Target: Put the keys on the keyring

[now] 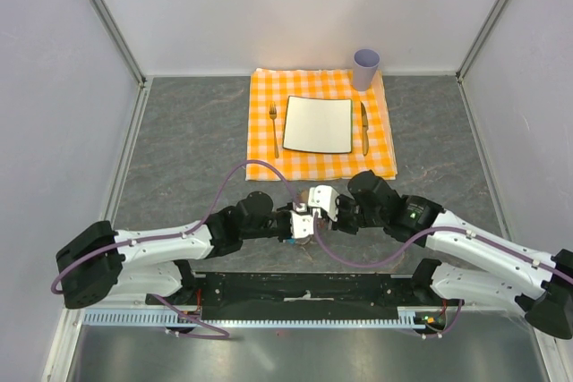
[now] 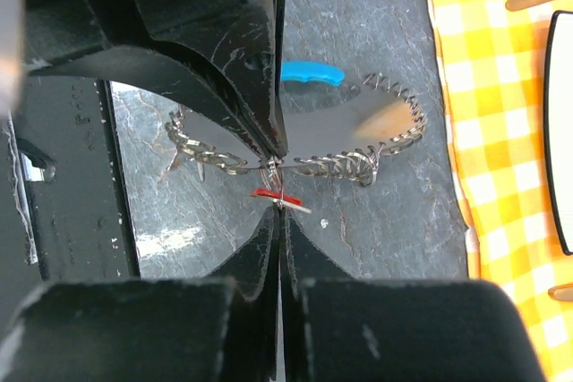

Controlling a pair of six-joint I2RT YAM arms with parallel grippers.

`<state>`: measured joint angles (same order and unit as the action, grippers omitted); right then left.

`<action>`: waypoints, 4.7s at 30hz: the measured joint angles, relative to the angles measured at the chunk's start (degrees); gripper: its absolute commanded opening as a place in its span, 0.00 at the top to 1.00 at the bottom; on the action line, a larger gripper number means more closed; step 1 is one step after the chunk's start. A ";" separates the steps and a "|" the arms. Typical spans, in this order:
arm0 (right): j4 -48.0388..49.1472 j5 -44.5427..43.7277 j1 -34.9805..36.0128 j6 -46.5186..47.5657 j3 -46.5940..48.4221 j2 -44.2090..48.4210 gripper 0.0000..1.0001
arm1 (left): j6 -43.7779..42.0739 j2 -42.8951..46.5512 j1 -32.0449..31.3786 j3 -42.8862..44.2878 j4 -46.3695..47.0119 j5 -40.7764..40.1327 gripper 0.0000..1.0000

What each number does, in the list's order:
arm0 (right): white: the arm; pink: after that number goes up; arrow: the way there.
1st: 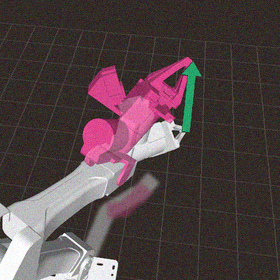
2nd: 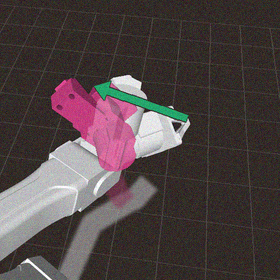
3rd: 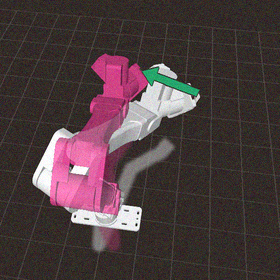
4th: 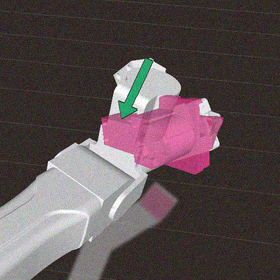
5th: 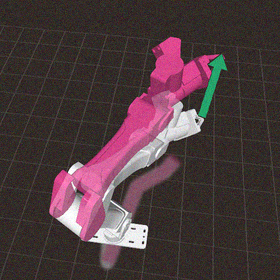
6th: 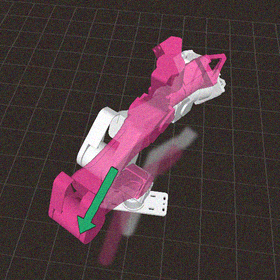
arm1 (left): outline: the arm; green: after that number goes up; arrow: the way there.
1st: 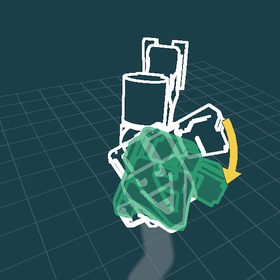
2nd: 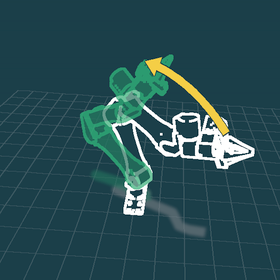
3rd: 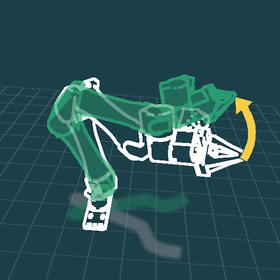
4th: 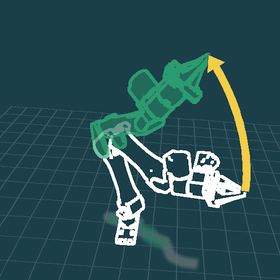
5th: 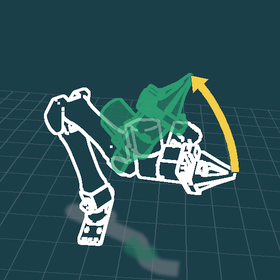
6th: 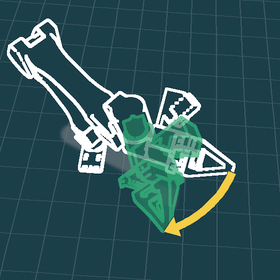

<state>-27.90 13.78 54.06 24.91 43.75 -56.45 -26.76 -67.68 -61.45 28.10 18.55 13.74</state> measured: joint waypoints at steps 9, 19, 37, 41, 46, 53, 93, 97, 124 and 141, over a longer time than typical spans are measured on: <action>-1.16 -0.59 0.46 0.52 0.35 4.07 1.00 | 0.00 5.60 -0.61 -2.29 1.84 -0.15 0.98; -3.43 0.92 0.48 2.05 2.27 4.44 1.00 | 0.00 9.88 -0.61 -4.17 2.27 -0.15 0.98; 1.20 4.33 0.46 1.92 1.55 3.19 1.00 | 0.02 8.31 -0.61 -4.17 4.28 1.36 0.98; 1.46 4.28 0.46 1.90 0.96 3.19 1.00 | 0.02 8.28 -0.61 -4.17 4.31 1.29 0.98; 1.46 4.24 0.46 1.90 0.72 3.19 1.00 | 0.02 8.15 -0.63 -4.17 4.37 -0.17 0.98; 0.04 3.65 0.46 1.95 0.72 3.13 1.00 | 0.00 8.04 -0.66 -4.17 4.72 -4.96 0.98; 1.95 -8.66 0.48 1.29 0.28 6.82 1.00 | -6.64 7.87 -0.07 -3.02 0.39 -2.32 0.98; 1.95 -8.00 0.48 1.40 0.11 5.20 1.00 | -5.68 7.17 -0.07 -2.97 0.92 0.44 0.98; 2.12 -0.46 0.48 1.46 0.11 4.00 1.00 | -1.09 6.29 -0.02 -3.32 6.34 -0.44 0.98; 2.05 -0.33 0.48 1.49 0.11 4.72 1.00 | -0.87 5.42 0.00 -3.32 7.41 -0.72 0.98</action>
<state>-25.85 13.45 54.54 26.39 43.86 -51.72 -27.64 -62.26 -61.45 24.77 25.96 13.02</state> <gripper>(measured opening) 0.007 0.024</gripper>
